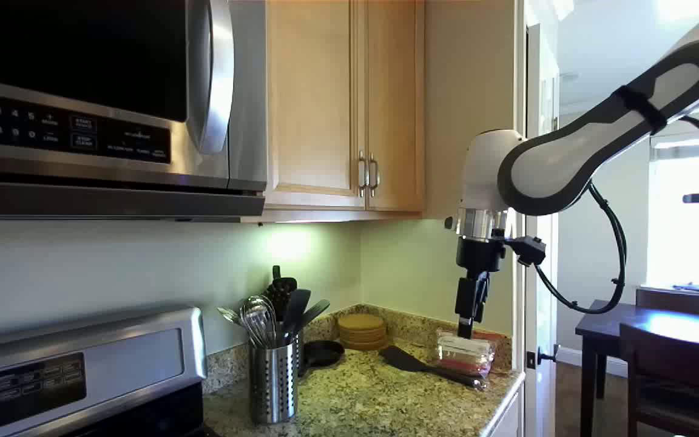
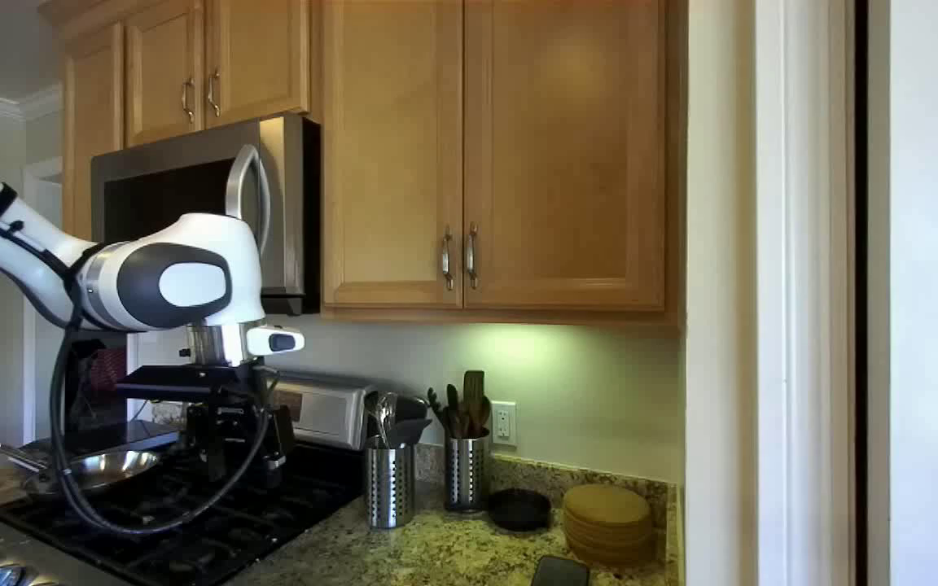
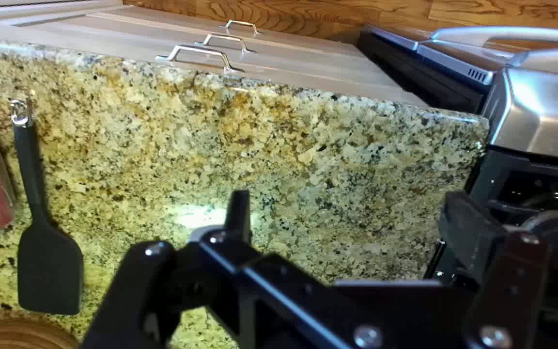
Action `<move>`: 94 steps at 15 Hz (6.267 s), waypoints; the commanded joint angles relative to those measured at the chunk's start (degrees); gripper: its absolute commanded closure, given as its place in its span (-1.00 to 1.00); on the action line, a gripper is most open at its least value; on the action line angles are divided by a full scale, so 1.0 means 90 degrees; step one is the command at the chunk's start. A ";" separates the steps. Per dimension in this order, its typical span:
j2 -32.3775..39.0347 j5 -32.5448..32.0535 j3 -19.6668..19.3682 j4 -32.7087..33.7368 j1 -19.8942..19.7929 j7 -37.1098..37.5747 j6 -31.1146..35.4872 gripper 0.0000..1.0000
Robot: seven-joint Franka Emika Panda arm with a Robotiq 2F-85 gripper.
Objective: Open the top left cabinet door then remove the brown bottle out of the cabinet and close the left cabinet door
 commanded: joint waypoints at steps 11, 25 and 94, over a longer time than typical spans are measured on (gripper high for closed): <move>0.0187 -0.0011 0.0047 0.0139 -0.0111 0.0334 0.0151 -1.00; 0.1187 -0.0778 0.0243 0.2354 -0.0715 0.1946 0.0947 -1.00; -0.0073 -0.1914 0.3030 0.2516 -0.3878 0.3182 0.2935 0.80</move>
